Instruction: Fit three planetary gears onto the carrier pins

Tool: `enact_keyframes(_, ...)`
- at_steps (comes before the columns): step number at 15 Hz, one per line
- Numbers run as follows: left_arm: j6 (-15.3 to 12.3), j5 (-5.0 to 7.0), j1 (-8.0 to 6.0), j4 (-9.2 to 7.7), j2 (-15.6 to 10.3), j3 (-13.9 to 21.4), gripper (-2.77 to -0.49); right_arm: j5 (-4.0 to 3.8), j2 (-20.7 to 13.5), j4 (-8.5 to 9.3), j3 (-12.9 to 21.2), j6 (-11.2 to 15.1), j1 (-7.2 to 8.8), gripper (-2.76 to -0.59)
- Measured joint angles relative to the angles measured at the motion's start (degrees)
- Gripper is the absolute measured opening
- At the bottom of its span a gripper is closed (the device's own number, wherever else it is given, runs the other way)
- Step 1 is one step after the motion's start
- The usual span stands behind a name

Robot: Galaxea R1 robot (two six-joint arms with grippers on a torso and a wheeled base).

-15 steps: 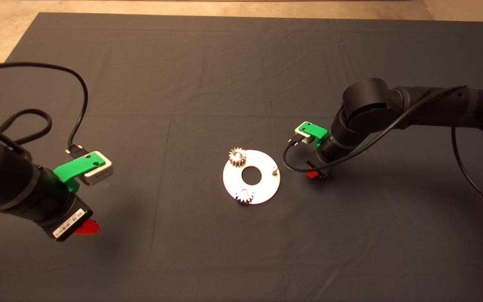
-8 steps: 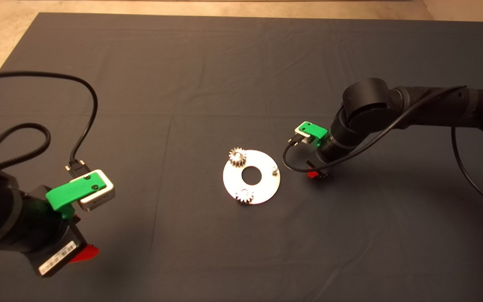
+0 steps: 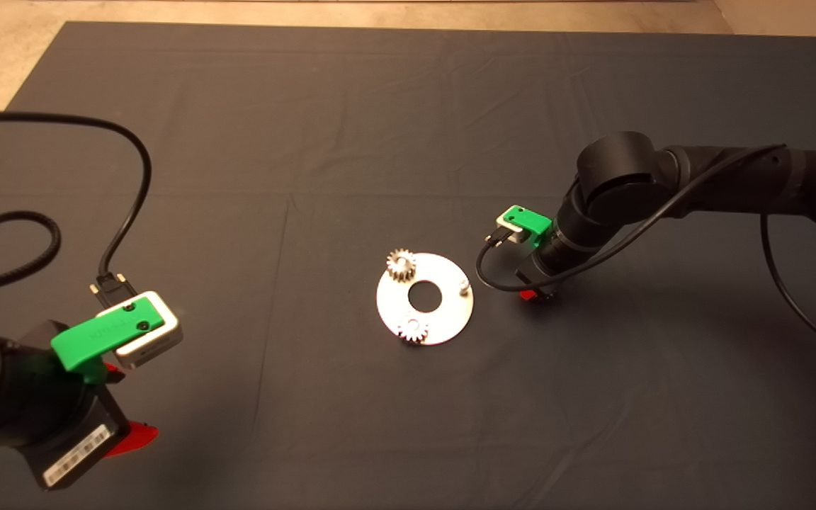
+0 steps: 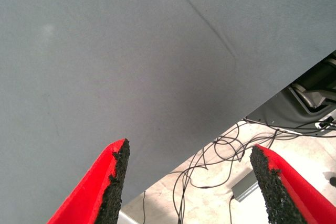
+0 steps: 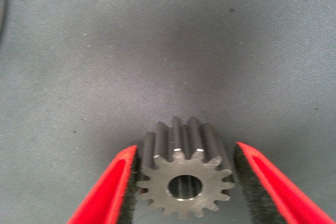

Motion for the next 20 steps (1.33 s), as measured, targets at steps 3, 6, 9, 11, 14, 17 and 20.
enact_keyframes(3,-0.2,0.03,-0.17,-1.71,-0.3,0.3,-1.66,0.00,0.1,0.09,0.0,0.0,0.00,-2.11)
enact_keyframes(6,-0.2,0.02,-0.19,-3.63,-0.6,0.3,-1.66,0.02,0.1,0.26,0.1,0.0,0.11,-2.16)
enact_keyframes(9,-0.4,0.02,-0.30,-4.52,-0.7,0.4,-1.66,-0.02,0.2,0.31,0.1,0.0,0.11,-2.19)
enact_keyframes(11,-0.6,0.02,-0.30,-5.25,-0.8,0.4,-1.66,-0.02,0.3,0.35,0.1,0.0,0.11,-2.20)
enact_keyframes(14,-0.7,0.02,-0.30,-5.81,-0.8,0.7,-1.66,-0.11,0.3,0.41,0.1,0.0,0.11,-2.24)
enact_keyframes(17,-0.8,0.02,-0.30,-6.01,-0.8,0.7,-1.66,-0.11,0.3,0.67,0.1,0.0,0.13,-2.28)
enact_keyframes(20,-0.8,0.02,-0.30,-6.17,-0.8,0.7,-1.66,-0.05,0.5,2.39,0.1,0.0,1.07,-2.29)
